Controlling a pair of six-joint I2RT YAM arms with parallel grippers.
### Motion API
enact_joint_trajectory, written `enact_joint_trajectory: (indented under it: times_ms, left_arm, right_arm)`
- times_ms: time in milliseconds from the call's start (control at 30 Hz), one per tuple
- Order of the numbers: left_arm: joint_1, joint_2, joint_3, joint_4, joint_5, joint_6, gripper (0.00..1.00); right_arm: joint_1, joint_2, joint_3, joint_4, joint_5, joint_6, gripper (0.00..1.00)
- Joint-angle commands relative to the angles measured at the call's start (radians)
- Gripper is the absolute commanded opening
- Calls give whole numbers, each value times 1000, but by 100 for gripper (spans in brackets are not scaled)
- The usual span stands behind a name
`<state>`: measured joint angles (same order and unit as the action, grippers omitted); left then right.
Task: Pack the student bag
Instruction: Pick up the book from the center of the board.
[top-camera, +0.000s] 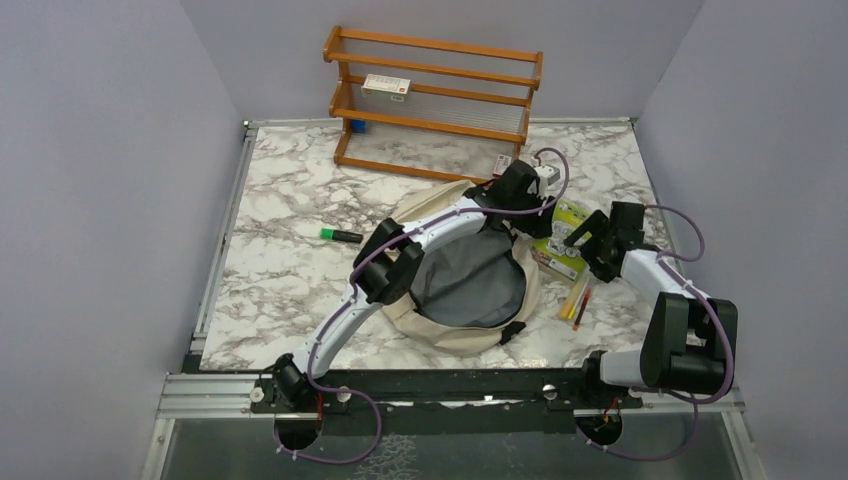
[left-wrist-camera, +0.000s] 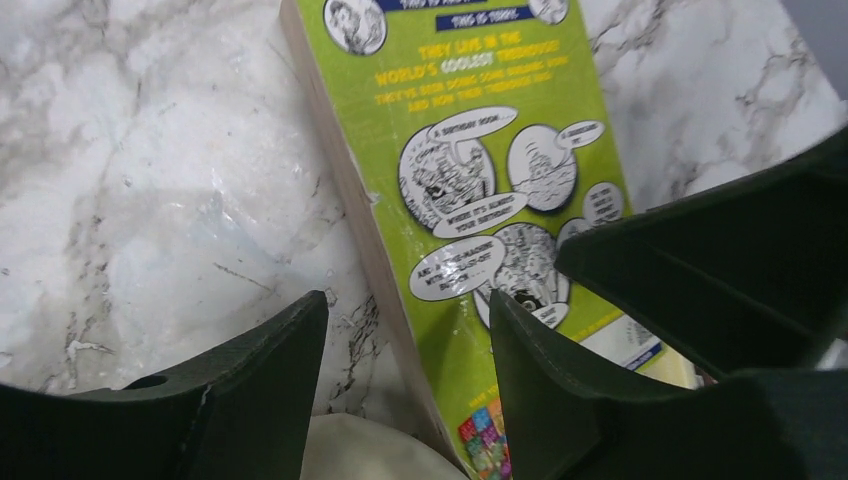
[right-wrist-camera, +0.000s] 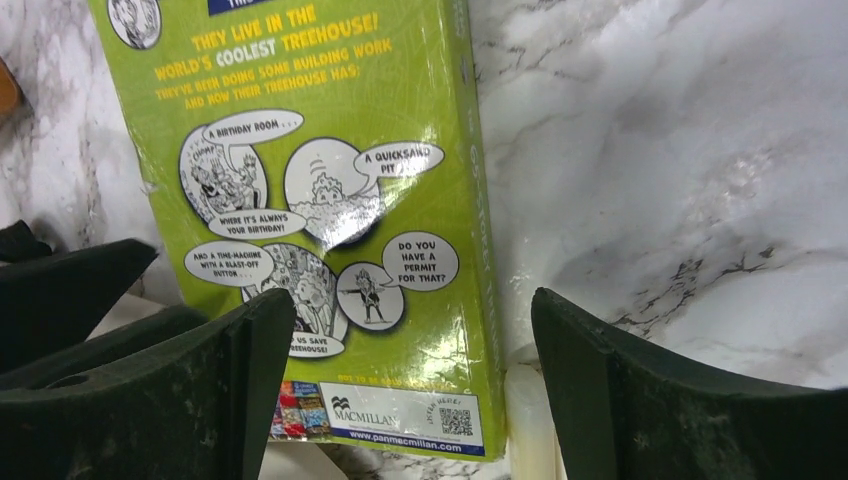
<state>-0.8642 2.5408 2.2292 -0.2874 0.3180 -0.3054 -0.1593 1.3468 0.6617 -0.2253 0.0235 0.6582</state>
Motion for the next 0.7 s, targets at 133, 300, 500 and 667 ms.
enact_joint_trajectory:
  times_ms: [133, 300, 500, 667]
  left_arm:
    - [-6, 68, 51, -20, 10, 6, 63]
    - [-9, 96, 60, -22, 19, 1, 64]
    - [-16, 126, 64, -33, 41, 1, 62]
    - [-16, 135, 36, -33, 60, -4, 46]
  right_arm:
    - [-8, -63, -43, 23, -41, -6, 91]
    - [-10, -85, -69, 38, -54, -6, 90]
    - [-27, -62, -83, 83, -91, -12, 90]
    - [-68, -10, -83, 140, -160, -36, 89]
